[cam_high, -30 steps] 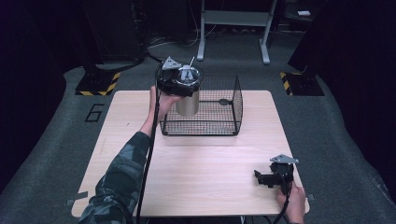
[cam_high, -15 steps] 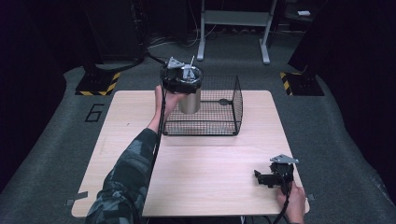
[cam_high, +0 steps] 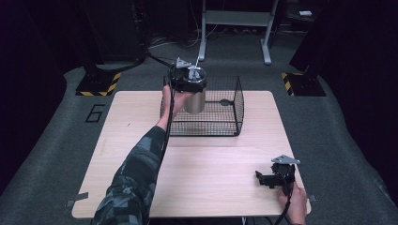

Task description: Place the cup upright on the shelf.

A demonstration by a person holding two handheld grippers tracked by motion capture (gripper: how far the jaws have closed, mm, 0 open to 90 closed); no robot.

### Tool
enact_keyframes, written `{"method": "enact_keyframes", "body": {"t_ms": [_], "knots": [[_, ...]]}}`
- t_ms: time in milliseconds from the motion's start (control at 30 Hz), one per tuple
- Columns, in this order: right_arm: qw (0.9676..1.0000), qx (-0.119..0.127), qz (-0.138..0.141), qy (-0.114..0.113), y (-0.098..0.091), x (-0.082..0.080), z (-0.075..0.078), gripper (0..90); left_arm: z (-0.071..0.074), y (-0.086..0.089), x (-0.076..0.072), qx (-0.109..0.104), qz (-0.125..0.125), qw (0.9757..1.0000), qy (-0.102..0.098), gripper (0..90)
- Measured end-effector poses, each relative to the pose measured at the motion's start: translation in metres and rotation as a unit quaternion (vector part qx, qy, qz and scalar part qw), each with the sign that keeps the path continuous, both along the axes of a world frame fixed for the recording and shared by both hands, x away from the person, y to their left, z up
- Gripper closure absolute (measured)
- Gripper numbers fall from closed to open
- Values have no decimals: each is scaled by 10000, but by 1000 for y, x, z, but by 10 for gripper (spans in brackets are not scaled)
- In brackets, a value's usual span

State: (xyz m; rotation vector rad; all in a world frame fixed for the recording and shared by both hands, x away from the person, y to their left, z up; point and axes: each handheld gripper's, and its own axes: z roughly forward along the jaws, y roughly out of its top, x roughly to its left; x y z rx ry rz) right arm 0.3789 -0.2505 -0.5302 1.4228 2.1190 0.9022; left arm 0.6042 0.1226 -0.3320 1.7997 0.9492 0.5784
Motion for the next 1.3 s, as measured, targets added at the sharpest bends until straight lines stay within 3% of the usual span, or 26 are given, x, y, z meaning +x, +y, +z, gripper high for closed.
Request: {"method": "enact_keyframes", "body": {"t_ms": [400, 533, 833, 1300], "knots": [[10000, 35, -32, -10, 1, 0, 0, 0, -17, -9, 15, 26, 68, 9996, 271, 34], [10000, 30, -25, -25, 1, 0, 0, 0, -24, -12, 19, 151, 114, 9992, 340, 34], [10000, 47, -37, -7, 1, 0, 0, 0, -40, -16, 25, 56, 161, 9984, 532, 34], [10000, 42, -25, 5, 1, 0, 0, 0, -59, -28, 30, 202, 193, 9977, 620, 35]]}}
